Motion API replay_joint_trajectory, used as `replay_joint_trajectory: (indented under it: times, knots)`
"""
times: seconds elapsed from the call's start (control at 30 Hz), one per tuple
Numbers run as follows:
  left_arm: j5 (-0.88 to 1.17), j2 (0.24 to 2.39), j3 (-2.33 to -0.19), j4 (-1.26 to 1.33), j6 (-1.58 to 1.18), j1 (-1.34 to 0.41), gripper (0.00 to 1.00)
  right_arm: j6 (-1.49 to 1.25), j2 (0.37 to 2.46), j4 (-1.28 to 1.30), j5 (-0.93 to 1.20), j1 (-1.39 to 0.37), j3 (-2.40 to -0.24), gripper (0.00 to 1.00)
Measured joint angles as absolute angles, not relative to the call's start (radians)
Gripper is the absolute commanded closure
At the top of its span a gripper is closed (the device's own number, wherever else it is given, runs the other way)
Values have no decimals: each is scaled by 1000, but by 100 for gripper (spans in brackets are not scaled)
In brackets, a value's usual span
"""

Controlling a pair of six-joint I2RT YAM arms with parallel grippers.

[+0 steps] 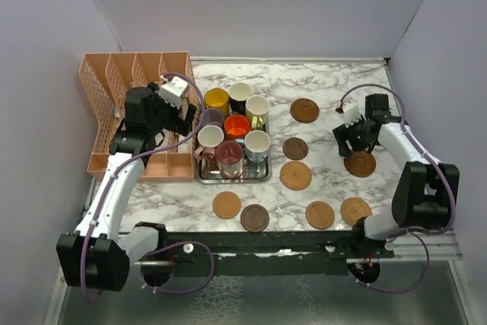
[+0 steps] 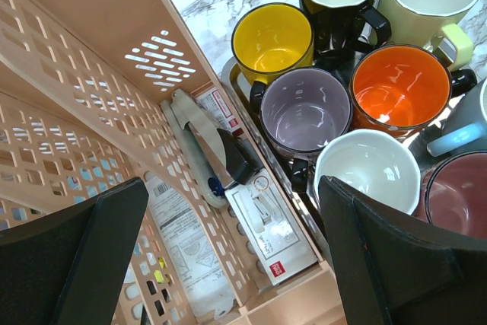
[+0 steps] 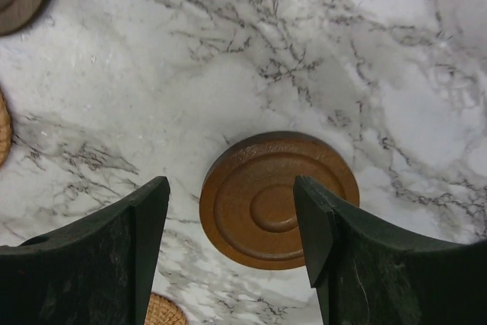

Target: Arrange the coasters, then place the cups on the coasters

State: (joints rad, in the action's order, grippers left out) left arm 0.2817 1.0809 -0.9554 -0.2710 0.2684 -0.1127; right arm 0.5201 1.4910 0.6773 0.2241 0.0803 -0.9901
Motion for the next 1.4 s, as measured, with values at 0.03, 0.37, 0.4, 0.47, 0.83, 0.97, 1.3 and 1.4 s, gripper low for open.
replay_joint_trajectory:
  times: [0.03, 0.37, 0.4, 0.47, 0.83, 0.97, 1.3, 1.4]
  knots:
    - [284, 1081, -955, -271, 268, -113, 1, 527, 1486, 683, 224, 84, -977, 33]
    - [292, 1081, -953, -271, 268, -113, 1, 580, 1511, 703, 220, 134, -918, 35]
    - [292, 1081, -953, -271, 268, -113, 1, 584, 1515, 703, 220, 141, -917, 36]
    - [292, 1081, -953, -271, 268, -113, 1, 591, 1519, 703, 219, 149, -913, 37]
    - [292, 1081, -952, -271, 268, -113, 1, 616, 1560, 696, 218, 167, -884, 44]
    - [294, 1081, -952, -271, 268, -113, 1, 615, 1612, 689, 221, 170, -937, 51]
    - [299, 1085, -952, -271, 268, -113, 1, 562, 1876, 643, 262, 171, -1249, 57]
    - [300, 1092, -952, -271, 268, -113, 1, 531, 1974, 636, 285, 161, -1376, 58]
